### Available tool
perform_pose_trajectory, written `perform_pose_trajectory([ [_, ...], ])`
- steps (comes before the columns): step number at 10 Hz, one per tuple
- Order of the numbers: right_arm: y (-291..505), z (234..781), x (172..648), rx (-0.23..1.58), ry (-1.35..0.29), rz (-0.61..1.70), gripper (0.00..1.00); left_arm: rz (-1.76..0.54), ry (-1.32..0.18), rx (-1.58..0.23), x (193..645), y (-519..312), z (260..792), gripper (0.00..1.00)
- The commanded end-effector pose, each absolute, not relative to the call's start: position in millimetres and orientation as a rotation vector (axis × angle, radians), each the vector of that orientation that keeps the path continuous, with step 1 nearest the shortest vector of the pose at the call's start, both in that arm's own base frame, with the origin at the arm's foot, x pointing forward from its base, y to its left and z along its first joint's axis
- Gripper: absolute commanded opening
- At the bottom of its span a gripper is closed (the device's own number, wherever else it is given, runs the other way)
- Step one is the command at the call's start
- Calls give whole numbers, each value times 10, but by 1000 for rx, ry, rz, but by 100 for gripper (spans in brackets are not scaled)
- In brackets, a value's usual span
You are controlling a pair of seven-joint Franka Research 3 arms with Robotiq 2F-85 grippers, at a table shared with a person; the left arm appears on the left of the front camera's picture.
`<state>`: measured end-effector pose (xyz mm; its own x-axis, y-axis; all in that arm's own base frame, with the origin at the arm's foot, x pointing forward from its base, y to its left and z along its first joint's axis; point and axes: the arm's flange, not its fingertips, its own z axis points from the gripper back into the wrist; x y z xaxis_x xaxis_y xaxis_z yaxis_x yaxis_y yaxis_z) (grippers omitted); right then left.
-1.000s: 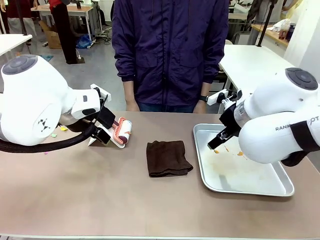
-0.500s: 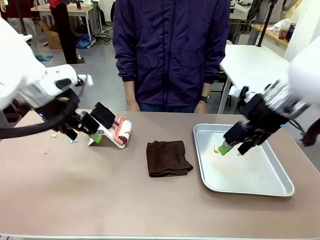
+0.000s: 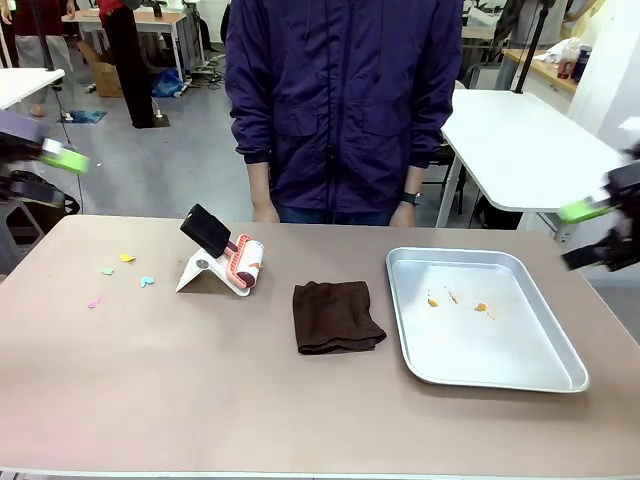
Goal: Clean the surface of the table.
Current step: Hold the Lint Roller with your left hand and the towel with your right hand.
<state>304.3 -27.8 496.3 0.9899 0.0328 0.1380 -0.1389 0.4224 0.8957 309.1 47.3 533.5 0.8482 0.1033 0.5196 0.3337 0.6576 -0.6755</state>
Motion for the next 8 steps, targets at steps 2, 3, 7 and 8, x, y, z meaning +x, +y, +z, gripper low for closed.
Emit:
perform_pose_trajectory([
  [2, -1128, 4805, 3180, 1378, -216, -60, 100, 30, -642, -1018, 2509, 1248, 4554, 100],
  [3, -1422, 4736, 3153, 1427, -263, -122, 100, 111, -694, -1065, 2360, 1502, 4376, 100],
  [7, -2067, 4411, 3075, 1482, -338, -285, 100, 329, -796, -1175, 2056, 1674, 3893, 100],
  [8, -2170, 4320, 3123, 1491, -343, -317, 100, 357, -813, -1189, 2036, 1650, 3826, 100],
])
